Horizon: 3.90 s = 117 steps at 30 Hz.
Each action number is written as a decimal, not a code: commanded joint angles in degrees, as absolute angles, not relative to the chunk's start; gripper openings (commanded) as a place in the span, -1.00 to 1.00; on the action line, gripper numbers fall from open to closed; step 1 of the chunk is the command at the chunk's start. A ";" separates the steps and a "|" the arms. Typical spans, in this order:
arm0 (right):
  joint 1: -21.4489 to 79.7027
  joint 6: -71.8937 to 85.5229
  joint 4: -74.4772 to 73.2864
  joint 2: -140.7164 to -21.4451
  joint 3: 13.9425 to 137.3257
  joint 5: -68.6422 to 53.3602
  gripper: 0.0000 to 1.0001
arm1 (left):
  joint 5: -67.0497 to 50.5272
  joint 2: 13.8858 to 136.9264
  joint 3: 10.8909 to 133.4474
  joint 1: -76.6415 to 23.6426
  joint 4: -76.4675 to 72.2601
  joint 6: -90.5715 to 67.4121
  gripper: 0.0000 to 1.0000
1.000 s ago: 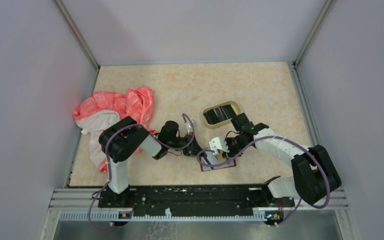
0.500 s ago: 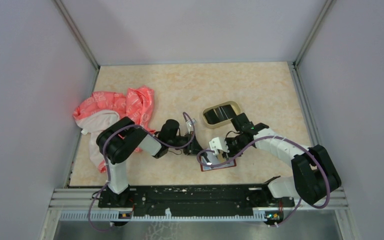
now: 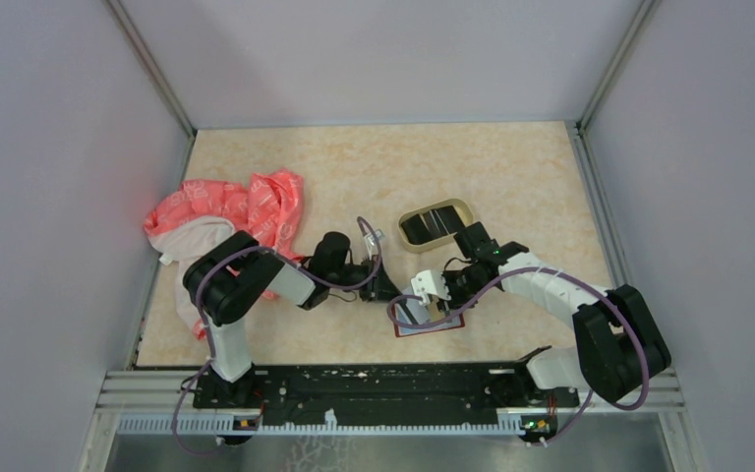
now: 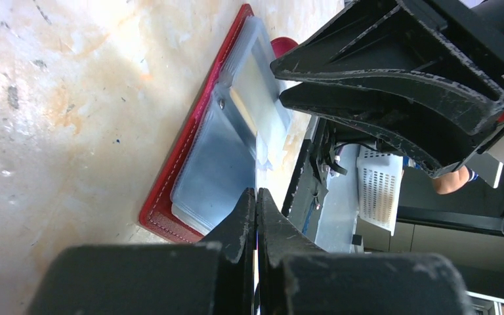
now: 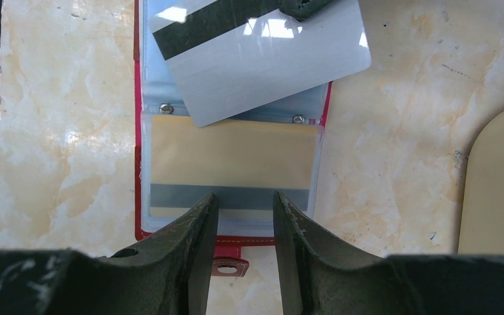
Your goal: Put the credit cards into the card holder
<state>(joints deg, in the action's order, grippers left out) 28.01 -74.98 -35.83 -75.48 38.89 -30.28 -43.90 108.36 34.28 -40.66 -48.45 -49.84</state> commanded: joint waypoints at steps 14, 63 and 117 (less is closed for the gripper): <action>28.21 -76.03 -38.14 -75.49 39.64 -30.15 -0.25 | -42.85 106.85 33.84 -39.34 -49.06 -49.09 -1.00; 28.56 -75.77 -40.45 -72.94 41.39 -36.38 -0.04 | -44.19 111.64 36.27 -41.22 -49.52 -50.39 -1.00; 34.33 -67.91 -25.15 -73.87 38.56 -42.39 0.65 | -44.81 117.39 41.65 -44.12 -47.24 -52.47 -0.85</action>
